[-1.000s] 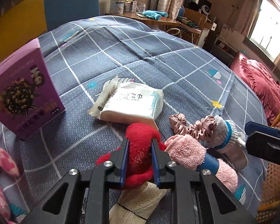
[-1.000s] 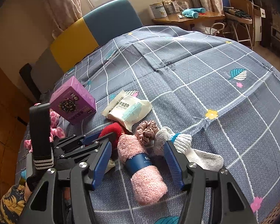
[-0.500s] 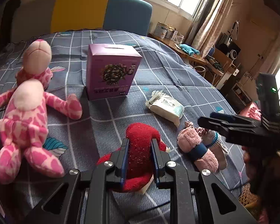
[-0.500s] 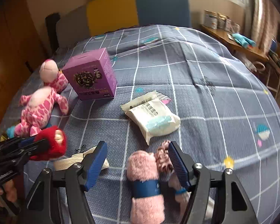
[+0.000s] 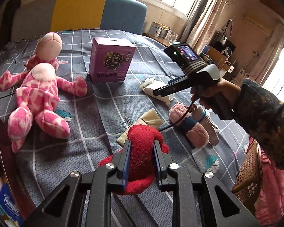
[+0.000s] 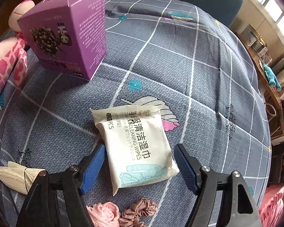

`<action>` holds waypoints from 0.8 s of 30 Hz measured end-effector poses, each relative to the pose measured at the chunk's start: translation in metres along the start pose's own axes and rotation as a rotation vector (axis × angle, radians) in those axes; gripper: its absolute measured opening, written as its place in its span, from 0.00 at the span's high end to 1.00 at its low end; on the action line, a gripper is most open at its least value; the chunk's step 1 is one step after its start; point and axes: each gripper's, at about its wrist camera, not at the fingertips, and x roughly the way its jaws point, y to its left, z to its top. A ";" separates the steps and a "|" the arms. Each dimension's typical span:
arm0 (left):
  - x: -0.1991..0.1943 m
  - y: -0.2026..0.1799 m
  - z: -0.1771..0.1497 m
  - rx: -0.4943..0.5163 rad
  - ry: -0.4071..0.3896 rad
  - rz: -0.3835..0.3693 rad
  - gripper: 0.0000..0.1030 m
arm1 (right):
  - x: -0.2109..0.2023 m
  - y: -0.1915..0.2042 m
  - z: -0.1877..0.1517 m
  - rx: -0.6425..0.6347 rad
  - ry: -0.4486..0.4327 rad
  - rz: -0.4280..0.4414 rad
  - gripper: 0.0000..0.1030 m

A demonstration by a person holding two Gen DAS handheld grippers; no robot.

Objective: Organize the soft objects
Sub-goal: 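Lift the red sock with the left gripper while the right gripper grasps the white wipes pack, then lower the red sock into the gold tray and open the left gripper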

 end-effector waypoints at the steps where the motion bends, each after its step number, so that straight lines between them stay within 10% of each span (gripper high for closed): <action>1: 0.000 0.000 -0.001 -0.002 0.002 -0.007 0.78 | 0.003 0.000 0.003 -0.003 0.008 0.002 0.26; 16: -0.019 -0.003 -0.006 -0.017 -0.036 0.029 0.78 | -0.067 0.021 -0.013 0.067 -0.200 -0.031 0.43; 24: -0.057 0.013 -0.013 -0.074 -0.097 0.083 0.78 | -0.124 0.099 -0.066 0.031 -0.307 0.168 0.43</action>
